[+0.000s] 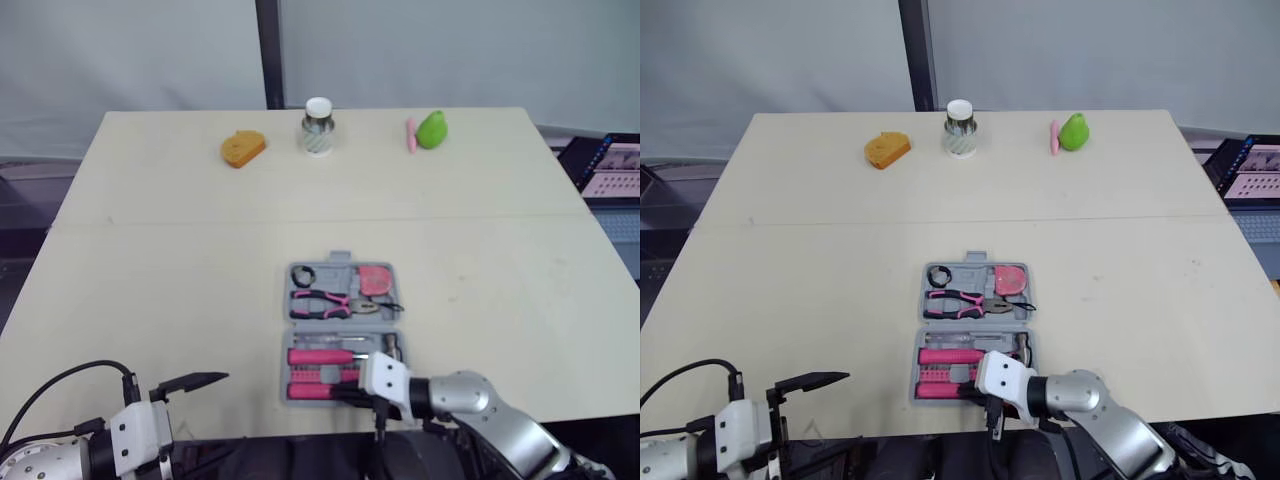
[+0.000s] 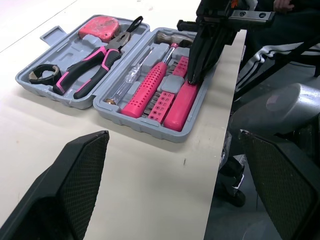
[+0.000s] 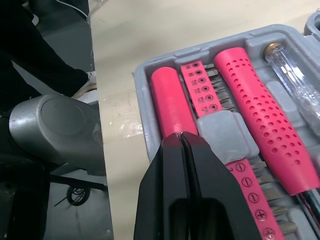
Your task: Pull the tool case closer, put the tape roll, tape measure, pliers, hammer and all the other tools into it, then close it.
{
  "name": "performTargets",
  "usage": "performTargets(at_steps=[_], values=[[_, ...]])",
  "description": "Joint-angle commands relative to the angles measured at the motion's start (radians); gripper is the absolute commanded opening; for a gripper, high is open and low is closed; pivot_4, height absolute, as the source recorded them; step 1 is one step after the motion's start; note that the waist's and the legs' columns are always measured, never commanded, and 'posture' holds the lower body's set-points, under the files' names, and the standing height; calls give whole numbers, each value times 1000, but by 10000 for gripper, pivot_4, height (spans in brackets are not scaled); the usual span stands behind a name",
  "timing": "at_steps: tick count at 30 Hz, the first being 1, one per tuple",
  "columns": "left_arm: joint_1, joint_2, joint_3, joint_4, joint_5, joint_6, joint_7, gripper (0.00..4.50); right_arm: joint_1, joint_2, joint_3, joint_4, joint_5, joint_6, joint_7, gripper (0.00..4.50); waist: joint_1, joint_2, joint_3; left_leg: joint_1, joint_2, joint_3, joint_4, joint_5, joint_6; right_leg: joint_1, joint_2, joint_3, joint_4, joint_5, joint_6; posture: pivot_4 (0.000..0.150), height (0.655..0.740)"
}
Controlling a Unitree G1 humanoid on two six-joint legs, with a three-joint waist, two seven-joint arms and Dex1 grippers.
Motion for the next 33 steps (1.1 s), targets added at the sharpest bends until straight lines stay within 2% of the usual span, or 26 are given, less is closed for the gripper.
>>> performTargets(at_steps=[1,33], values=[[1,7,-8,-27,0,-2,2,45000,18,-3,-25,26,-10,-12,11,697,0,0,0,0,0,0,0,0,0,0,0,0,0,0,0,1500,7400],[-24,10,-20,-13,13,4,6,45000,67,-18,68,208,-162,-6,18,697,1,-9,-17,8,2,0,-2,-1,-2,8,2,0,-4,0,0,1500,7400]])
